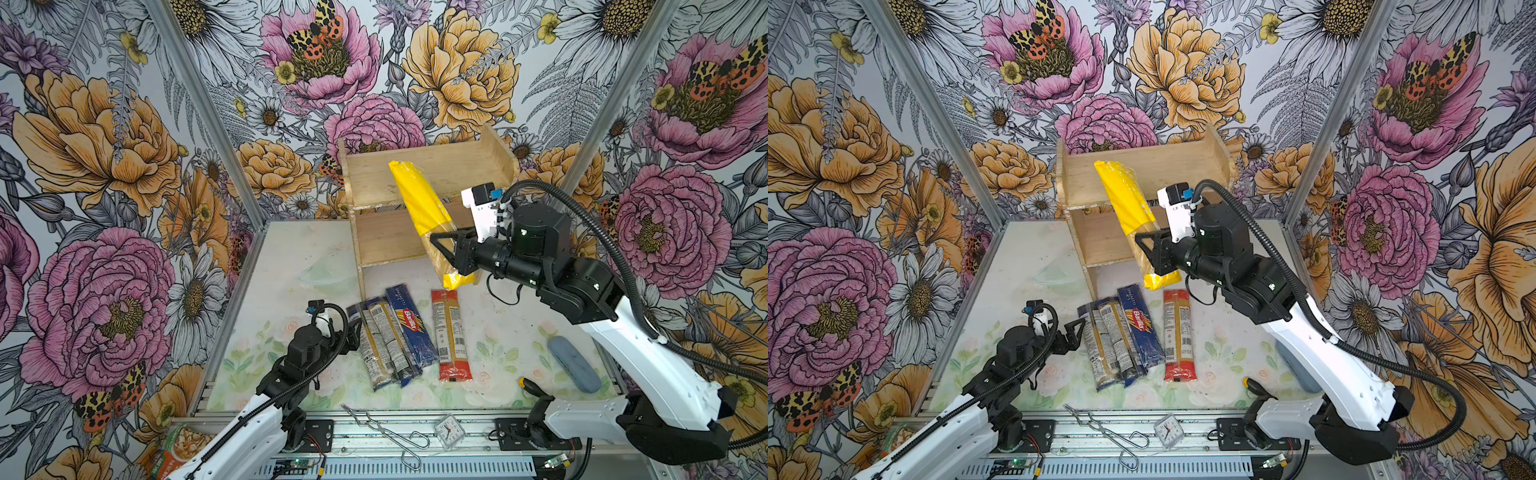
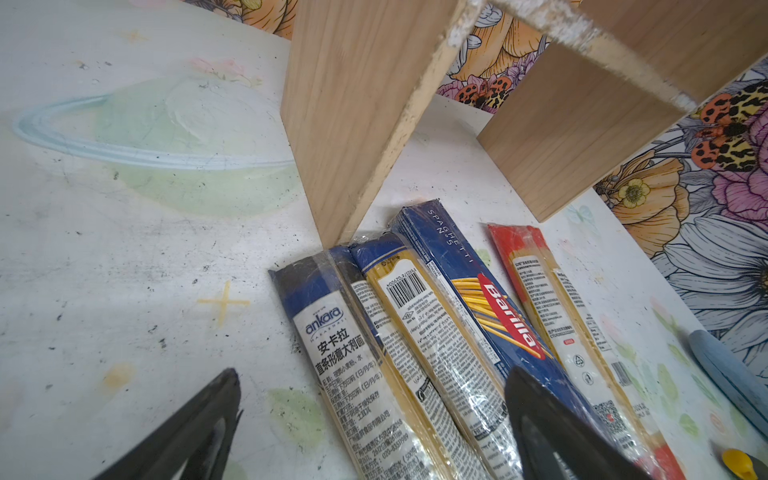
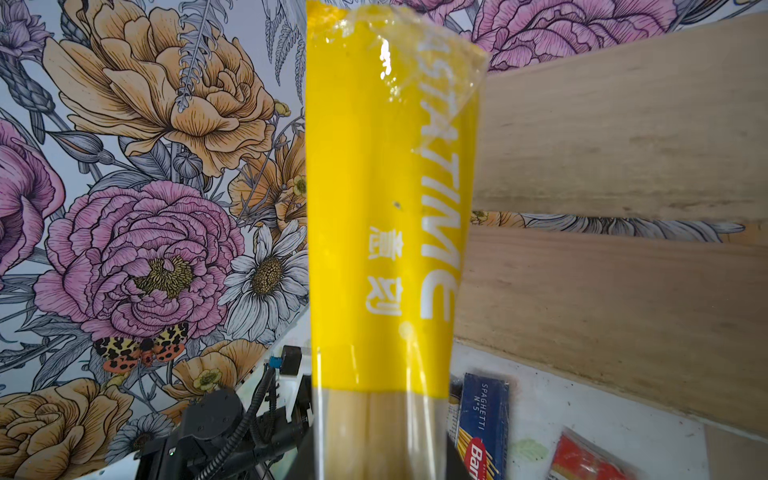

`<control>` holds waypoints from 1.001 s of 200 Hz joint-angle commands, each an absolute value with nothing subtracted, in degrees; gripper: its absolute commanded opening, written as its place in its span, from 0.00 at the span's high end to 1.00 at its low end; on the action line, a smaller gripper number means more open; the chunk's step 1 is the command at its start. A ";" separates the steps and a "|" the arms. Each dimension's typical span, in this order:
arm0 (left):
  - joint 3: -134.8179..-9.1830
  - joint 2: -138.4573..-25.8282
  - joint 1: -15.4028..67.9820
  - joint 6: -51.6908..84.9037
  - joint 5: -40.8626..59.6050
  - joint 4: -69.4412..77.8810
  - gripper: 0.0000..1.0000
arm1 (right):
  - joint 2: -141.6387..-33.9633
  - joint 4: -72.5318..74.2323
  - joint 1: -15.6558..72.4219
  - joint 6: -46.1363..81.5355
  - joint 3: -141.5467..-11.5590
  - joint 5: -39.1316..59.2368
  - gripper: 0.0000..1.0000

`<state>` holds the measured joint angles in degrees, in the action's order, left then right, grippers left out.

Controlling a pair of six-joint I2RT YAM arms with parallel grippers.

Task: Place and organize the pasta boxes and bags onto the shelf
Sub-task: 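Lift the yellow bag upright with the right gripper toward the shelf, then carry the upright yellow bag onto the upper shelf corner with the right gripper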

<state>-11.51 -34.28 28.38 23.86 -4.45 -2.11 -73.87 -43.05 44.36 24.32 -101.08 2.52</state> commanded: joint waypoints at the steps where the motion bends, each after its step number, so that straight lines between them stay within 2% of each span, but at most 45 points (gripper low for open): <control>1: -12.25 -34.34 28.65 22.94 -3.21 -1.32 0.01 | -74.53 -34.58 44.79 23.15 -108.53 -2.05 1.00; 65: -12.30 -34.34 28.57 22.93 -2.85 -1.25 0.01 | -81.81 -34.65 44.74 19.91 -119.26 -12.01 1.00; 141: -12.17 -33.92 28.51 22.85 -2.29 -1.57 0.01 | -98.07 -34.58 44.69 18.49 -138.73 -14.15 1.00; 200: -11.89 -33.43 28.43 22.77 -1.92 -1.49 0.01 | -105.34 -34.45 44.70 15.98 -144.55 -14.97 1.00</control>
<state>-11.51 -34.22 28.38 23.83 -3.14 -2.13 -105.91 -43.51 44.34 17.63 -139.76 -13.37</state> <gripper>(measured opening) 0.987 0.280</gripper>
